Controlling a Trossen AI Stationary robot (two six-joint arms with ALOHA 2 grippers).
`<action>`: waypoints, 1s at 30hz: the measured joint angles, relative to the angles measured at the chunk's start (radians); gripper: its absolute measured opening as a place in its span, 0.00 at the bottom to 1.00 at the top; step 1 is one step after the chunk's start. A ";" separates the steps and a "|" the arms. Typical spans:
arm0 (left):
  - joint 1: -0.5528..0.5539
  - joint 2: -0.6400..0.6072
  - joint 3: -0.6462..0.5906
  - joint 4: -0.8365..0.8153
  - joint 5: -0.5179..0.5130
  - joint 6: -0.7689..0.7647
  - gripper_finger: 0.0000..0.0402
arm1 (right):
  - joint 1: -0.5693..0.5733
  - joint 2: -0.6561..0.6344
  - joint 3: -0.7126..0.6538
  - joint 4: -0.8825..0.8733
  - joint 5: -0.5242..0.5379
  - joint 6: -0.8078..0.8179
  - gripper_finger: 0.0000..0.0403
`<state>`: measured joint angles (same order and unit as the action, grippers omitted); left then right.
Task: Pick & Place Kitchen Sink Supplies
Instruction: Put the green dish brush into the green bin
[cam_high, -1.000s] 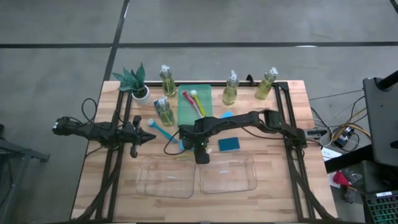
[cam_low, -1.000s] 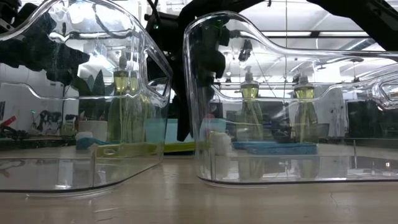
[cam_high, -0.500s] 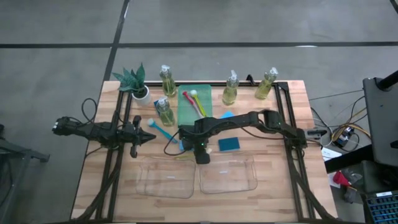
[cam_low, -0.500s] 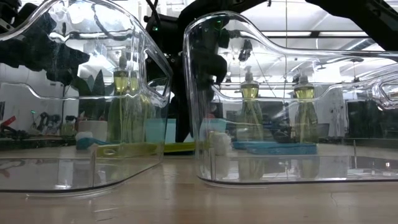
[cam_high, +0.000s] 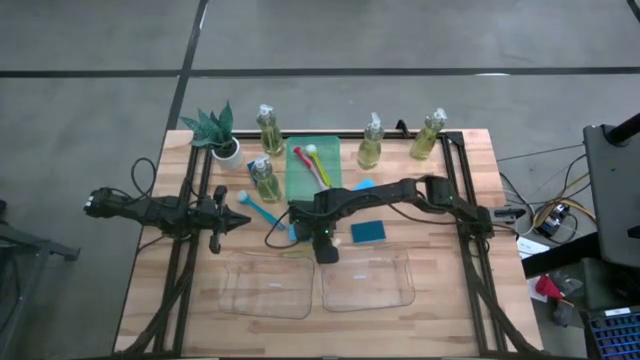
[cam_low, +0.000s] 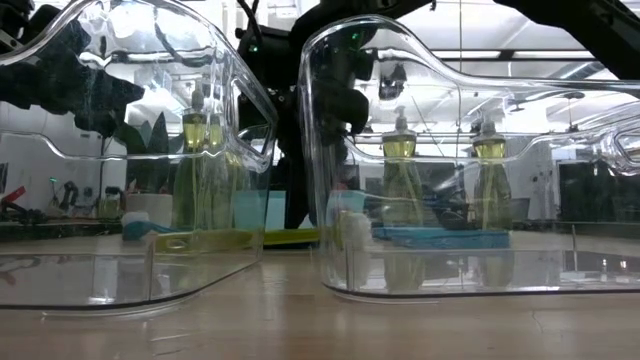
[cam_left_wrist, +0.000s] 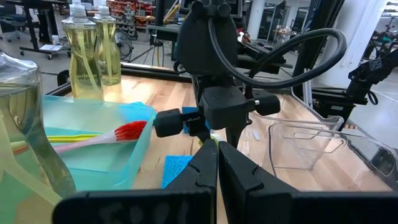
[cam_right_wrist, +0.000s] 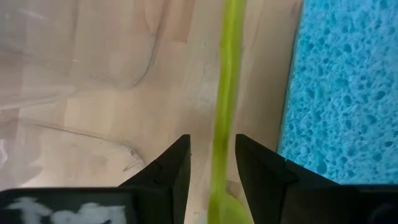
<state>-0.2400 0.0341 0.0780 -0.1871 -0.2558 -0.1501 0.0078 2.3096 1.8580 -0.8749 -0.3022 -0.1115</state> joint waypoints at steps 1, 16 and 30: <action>0.000 0.000 0.000 0.000 0.000 0.000 0.02 | -0.004 0.000 0.001 -0.002 -0.011 0.014 0.30; 0.000 0.000 0.000 0.000 0.000 0.000 0.02 | -0.012 0.005 0.014 -0.003 -0.064 0.264 0.30; 0.000 0.000 0.000 0.000 0.000 0.000 0.02 | -0.009 0.003 -0.007 0.000 0.037 0.264 0.30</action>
<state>-0.2398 0.0341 0.0782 -0.1868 -0.2558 -0.1501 -0.0013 2.3127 1.8511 -0.8753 -0.2651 0.1529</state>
